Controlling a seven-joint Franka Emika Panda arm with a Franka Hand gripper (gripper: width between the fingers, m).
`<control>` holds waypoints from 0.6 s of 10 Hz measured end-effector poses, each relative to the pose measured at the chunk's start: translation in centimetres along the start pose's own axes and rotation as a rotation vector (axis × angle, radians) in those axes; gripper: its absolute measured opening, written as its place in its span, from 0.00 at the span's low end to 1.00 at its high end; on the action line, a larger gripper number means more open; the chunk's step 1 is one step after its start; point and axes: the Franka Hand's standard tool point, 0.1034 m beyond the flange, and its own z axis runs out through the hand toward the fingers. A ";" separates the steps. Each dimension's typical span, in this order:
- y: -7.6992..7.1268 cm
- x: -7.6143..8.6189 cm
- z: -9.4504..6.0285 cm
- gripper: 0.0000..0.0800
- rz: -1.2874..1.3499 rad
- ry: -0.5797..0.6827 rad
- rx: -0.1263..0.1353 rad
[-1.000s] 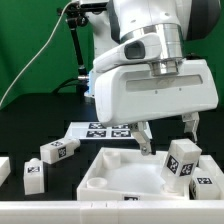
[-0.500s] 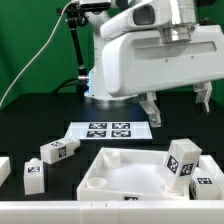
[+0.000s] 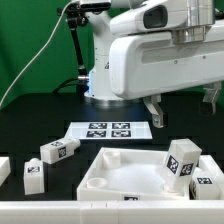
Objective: Assemble one leg
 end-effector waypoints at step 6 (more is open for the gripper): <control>-0.9 -1.2 0.2 0.81 0.002 -0.131 0.036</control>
Offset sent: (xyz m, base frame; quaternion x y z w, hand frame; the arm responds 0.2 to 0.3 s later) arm 0.0000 0.0000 0.0000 0.0000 0.0000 0.0000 1.0000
